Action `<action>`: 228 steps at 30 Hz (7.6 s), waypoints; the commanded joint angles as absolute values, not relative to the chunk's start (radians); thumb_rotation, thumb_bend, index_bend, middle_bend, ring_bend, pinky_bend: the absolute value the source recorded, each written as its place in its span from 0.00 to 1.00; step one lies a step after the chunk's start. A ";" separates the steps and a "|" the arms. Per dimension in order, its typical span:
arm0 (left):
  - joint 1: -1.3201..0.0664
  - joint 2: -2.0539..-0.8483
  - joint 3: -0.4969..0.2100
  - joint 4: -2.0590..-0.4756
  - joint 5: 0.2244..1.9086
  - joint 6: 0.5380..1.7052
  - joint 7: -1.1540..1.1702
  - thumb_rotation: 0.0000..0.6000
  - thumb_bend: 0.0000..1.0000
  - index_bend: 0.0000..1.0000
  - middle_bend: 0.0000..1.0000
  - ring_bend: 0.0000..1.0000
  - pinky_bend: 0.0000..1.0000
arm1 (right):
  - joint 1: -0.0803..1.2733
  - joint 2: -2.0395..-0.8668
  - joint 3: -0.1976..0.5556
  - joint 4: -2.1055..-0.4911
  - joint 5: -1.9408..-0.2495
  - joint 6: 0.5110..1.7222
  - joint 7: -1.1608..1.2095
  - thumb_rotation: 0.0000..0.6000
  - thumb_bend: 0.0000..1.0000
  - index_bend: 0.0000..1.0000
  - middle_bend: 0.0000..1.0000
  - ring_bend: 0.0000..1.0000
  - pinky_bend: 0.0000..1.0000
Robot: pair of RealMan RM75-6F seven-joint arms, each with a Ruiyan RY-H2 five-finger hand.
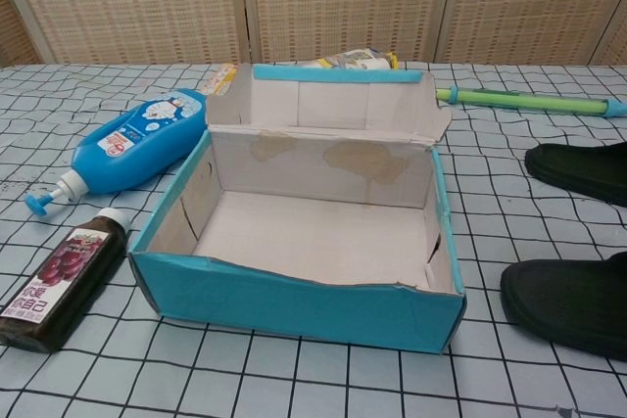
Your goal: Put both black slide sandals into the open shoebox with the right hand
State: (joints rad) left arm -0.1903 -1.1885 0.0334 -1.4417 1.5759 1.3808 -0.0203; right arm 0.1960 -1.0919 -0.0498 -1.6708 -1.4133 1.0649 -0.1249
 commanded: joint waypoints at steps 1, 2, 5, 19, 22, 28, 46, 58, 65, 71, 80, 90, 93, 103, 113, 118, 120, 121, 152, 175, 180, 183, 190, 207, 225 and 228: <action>-0.189 -1.188 0.033 -1.443 1.577 1.384 -0.021 1.00 0.67 0.26 0.23 0.19 0.30 | 0.208 -1.120 -0.052 -1.639 -1.423 1.047 -0.065 1.00 0.00 0.00 0.08 0.00 0.16; -0.189 -1.188 0.033 -1.444 1.577 1.385 -0.022 1.00 0.67 0.26 0.23 0.19 0.30 | 0.210 -1.126 -0.054 -1.628 -1.428 1.042 -0.051 1.00 0.00 0.00 0.08 0.00 0.16; -0.190 -1.187 0.032 -1.443 1.577 1.383 -0.026 1.00 0.67 0.26 0.23 0.19 0.30 | 0.218 -1.149 -0.060 -1.594 -1.435 1.027 -0.028 1.00 0.00 0.00 0.08 0.00 0.16; -0.190 -1.190 0.031 -1.435 1.582 1.386 -0.036 1.00 0.67 0.27 0.23 0.19 0.30 | 0.235 -1.201 -0.077 -1.525 -1.435 0.999 -0.006 1.00 0.00 0.09 0.13 0.02 0.16; -0.190 -1.190 0.032 -1.436 1.583 1.387 -0.037 1.00 0.67 0.27 0.23 0.19 0.30 | 0.230 -1.214 -0.076 -1.513 -1.437 1.015 -0.011 1.00 0.00 0.20 0.26 0.11 0.16; -0.191 -1.188 0.033 -1.438 1.582 1.381 -0.041 1.00 0.66 0.27 0.23 0.19 0.30 | 0.235 -1.221 -0.079 -1.498 -1.435 1.009 -0.008 1.00 0.00 0.32 0.36 0.20 0.16; -0.188 -1.180 0.027 -1.453 1.566 1.379 -0.045 1.00 0.67 0.27 0.23 0.19 0.30 | 0.194 -1.081 -0.047 -1.682 -1.432 1.174 -0.129 1.00 0.00 0.40 0.42 0.25 0.22; -0.181 -1.169 0.016 -1.465 1.559 1.398 -0.059 1.00 0.67 0.27 0.23 0.19 0.30 | 0.189 -0.898 -0.019 -1.974 -1.439 1.251 -0.265 1.00 0.00 0.40 0.42 0.25 0.22; -0.180 -1.170 0.011 -1.467 1.552 1.398 -0.049 1.00 0.67 0.27 0.23 0.19 0.30 | 0.278 -0.844 0.025 -2.156 -1.432 1.157 -0.299 1.00 0.00 0.40 0.42 0.25 0.22; -0.183 -1.172 0.014 -1.468 1.556 1.391 -0.035 1.00 0.67 0.27 0.23 0.19 0.30 | 0.423 -0.917 0.098 -2.236 -1.364 1.020 -0.373 1.00 0.00 0.40 0.42 0.25 0.22; -0.183 -1.169 0.013 -1.472 1.556 1.391 -0.036 1.00 0.66 0.27 0.23 0.19 0.30 | 0.618 -1.224 0.182 -2.181 -1.069 0.997 -0.615 1.00 0.00 0.40 0.42 0.25 0.22; -0.185 -1.166 0.013 -1.473 1.554 1.384 -0.042 1.00 0.67 0.27 0.23 0.19 0.30 | 0.738 -1.440 0.209 -2.030 -0.875 1.049 -0.674 1.00 0.00 0.40 0.42 0.25 0.22; -0.185 -1.166 0.013 -1.474 1.554 1.383 -0.041 1.00 0.67 0.27 0.23 0.19 0.30 | 0.753 -1.476 0.203 -1.984 -0.869 1.054 -0.664 1.00 0.00 0.40 0.42 0.25 0.22; -0.188 -1.166 0.014 -1.478 1.556 1.379 -0.040 1.00 0.67 0.27 0.23 0.19 0.30 | 0.759 -1.504 0.165 -1.904 -0.875 1.060 -0.645 1.00 0.00 0.40 0.42 0.25 0.22; -0.189 -1.165 0.015 -1.480 1.556 1.376 -0.038 1.00 0.67 0.27 0.23 0.19 0.30 | 0.768 -1.547 0.153 -1.835 -0.900 1.065 -0.605 1.00 0.00 0.41 0.42 0.25 0.22; -0.190 -1.166 0.014 -1.477 1.554 1.373 -0.040 1.00 0.67 0.27 0.24 0.19 0.30 | 0.771 -1.586 0.162 -1.787 -0.947 1.065 -0.551 1.00 0.00 0.41 0.42 0.26 0.22; -0.191 -1.167 0.013 -1.477 1.552 1.370 -0.039 1.00 0.67 0.27 0.24 0.19 0.30 | 0.771 -1.605 0.165 -1.759 -0.972 1.063 -0.521 1.00 0.00 0.41 0.42 0.26 0.22; -0.191 -1.167 0.013 -1.477 1.551 1.370 -0.039 1.00 0.67 0.27 0.23 0.19 0.30 | 0.771 -1.613 0.167 -1.748 -0.981 1.060 -0.507 1.00 0.00 0.41 0.42 0.26 0.22; -0.197 -1.170 0.016 -1.476 1.552 1.359 -0.037 1.00 0.67 0.27 0.23 0.19 0.30 | 0.738 -1.596 0.132 -1.588 -1.154 0.925 -0.206 1.00 0.00 0.09 0.07 0.00 0.09; -0.200 -1.169 0.019 -1.484 1.550 1.350 -0.025 1.00 0.67 0.27 0.24 0.19 0.30 | 0.653 -1.293 0.180 -1.846 -1.150 1.012 -0.158 1.00 0.00 0.20 0.26 0.06 0.11; -0.199 -1.167 0.017 -1.485 1.546 1.351 -0.030 1.00 0.67 0.27 0.24 0.19 0.30 | 0.596 -1.219 0.110 -1.864 -1.106 1.127 -0.405 1.00 0.00 0.20 0.27 0.08 0.15; -0.199 -1.168 0.017 -1.487 1.548 1.353 -0.027 1.00 0.67 0.27 0.24 0.19 0.30 | 0.567 -1.173 0.067 -1.851 -1.067 1.149 -0.495 1.00 0.00 0.11 0.17 0.02 0.14; -0.207 -1.176 0.021 -1.487 1.536 1.324 -0.012 1.00 0.67 0.27 0.24 0.19 0.30 | 0.551 -1.144 0.057 -1.726 -0.920 1.067 -0.476 1.00 0.00 0.00 0.02 0.00 0.08; -0.209 -1.177 0.022 -1.478 1.531 1.317 -0.020 1.00 0.67 0.27 0.24 0.19 0.30 | 0.573 -1.382 0.111 -1.192 -0.844 0.863 -0.301 1.00 0.00 0.00 0.00 0.00 0.08; -0.209 -1.176 0.024 -1.476 1.533 1.317 -0.022 1.00 0.67 0.27 0.24 0.19 0.30 | 0.546 -1.557 0.141 -0.910 -0.928 0.877 -0.211 1.00 0.00 0.43 0.46 0.32 0.43; -0.209 -1.176 0.025 -1.477 1.535 1.319 -0.021 1.00 0.67 0.27 0.24 0.19 0.30 | 0.536 -1.554 0.151 -0.918 -0.942 0.905 -0.212 1.00 0.00 0.48 0.50 0.36 0.49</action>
